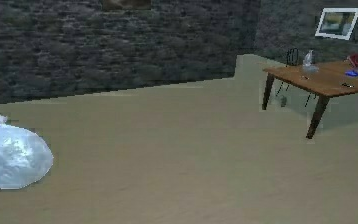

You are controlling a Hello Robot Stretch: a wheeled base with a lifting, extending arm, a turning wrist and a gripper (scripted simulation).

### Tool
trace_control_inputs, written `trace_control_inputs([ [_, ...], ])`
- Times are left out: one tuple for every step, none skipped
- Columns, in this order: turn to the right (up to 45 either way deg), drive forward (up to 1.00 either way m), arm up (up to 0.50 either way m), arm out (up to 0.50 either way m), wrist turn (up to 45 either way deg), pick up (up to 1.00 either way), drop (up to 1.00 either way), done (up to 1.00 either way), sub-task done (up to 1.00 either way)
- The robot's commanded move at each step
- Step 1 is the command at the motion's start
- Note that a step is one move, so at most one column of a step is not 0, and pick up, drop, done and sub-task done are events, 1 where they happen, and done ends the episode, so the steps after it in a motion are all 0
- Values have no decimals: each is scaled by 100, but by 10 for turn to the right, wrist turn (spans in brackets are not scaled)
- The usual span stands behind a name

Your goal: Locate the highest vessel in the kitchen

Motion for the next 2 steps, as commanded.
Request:
trace_control_inputs([
  [210, 0, 0, 0, 0, 0, 0, 0, 0],
  [0, 45, 0, 0, 0, 0, 0, 0, 0],
])
